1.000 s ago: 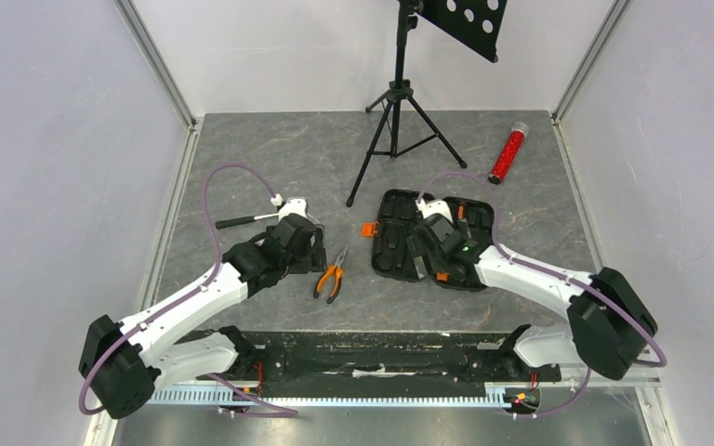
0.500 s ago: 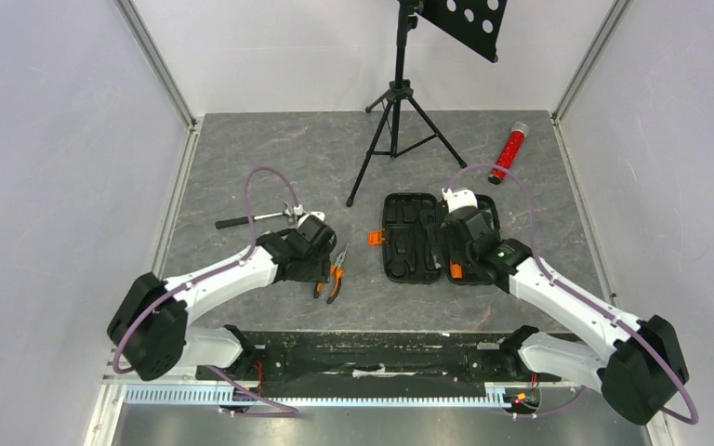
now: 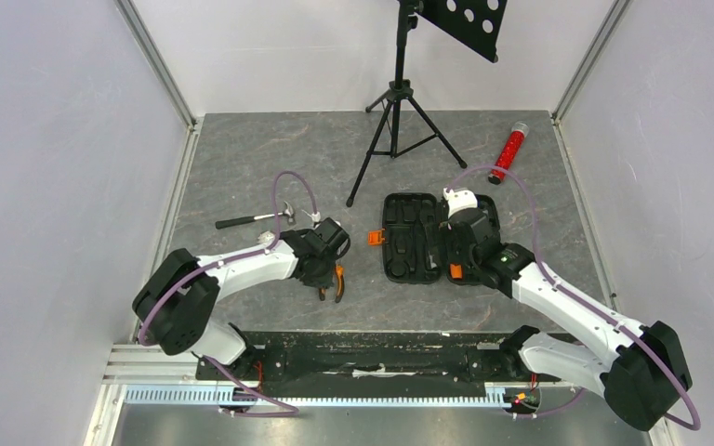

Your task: Pack the tool kit

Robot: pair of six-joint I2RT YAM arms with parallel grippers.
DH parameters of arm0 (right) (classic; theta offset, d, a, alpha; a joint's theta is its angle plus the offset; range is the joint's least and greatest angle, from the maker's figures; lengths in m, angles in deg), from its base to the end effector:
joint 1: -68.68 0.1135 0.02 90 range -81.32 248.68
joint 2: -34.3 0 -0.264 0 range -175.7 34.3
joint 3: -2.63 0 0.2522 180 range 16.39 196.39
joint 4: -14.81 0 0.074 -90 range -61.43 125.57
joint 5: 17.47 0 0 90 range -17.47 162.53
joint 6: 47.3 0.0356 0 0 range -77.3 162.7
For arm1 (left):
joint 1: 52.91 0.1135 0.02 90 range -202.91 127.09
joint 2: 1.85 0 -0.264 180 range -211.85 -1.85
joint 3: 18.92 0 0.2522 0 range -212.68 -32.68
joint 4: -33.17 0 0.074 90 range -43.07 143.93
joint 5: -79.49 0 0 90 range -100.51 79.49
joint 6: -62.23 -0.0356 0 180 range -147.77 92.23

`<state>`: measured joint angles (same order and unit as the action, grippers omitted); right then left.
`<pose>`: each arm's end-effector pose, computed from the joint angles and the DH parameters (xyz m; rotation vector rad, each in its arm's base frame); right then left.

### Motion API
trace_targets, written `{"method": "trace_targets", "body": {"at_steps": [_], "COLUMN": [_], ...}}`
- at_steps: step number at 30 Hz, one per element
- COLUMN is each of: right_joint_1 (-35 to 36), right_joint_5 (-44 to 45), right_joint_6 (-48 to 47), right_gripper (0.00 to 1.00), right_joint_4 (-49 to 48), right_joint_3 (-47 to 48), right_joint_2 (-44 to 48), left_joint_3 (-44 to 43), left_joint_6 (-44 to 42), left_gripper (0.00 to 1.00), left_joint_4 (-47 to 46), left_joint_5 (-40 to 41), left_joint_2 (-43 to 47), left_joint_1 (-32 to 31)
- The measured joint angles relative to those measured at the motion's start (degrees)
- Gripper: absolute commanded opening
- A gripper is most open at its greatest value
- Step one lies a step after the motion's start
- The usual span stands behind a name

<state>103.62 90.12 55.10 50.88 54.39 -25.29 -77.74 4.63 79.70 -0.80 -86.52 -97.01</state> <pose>0.1816 0.1137 0.2320 -0.2995 2.2742 0.0667 0.1876 -0.1735 0.1624 0.2483 2.7844 -0.0818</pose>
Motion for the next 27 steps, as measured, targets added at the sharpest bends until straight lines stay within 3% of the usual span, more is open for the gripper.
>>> {"method": "trace_targets", "body": {"at_steps": [4, 12, 19, 27], "right_joint_1": [-0.35, -1.01, -1.86, -2.69], "right_joint_5": [-0.74, -1.49, -1.49, -1.20], "right_joint_6": [0.04, 0.04, 0.07, 0.63], "right_gripper": [0.98, 0.98, 0.98, 0.98], "right_joint_4": [-0.98, -2.19, -2.19, -3.02], "right_joint_3": [-0.63, -1.29, -1.55, -2.84], "right_joint_2": [0.00, 0.13, 1.92, 5.18], "left_joint_3": [0.00, -0.63, -7.41, -24.00], "left_joint_6": [-0.81, -2.40, -2.38, -1.42], "left_gripper": [0.03, 0.02, 0.02, 0.02], "left_joint_4": [-0.26, -0.13, 0.44, 1.40], "left_joint_5": [-0.76, -0.83, 1.75, 5.44], "left_joint_2": [-0.02, 3.80, 6.49, -4.96], "left_joint_1": [-0.59, -3.85, -7.02, -11.32]}}
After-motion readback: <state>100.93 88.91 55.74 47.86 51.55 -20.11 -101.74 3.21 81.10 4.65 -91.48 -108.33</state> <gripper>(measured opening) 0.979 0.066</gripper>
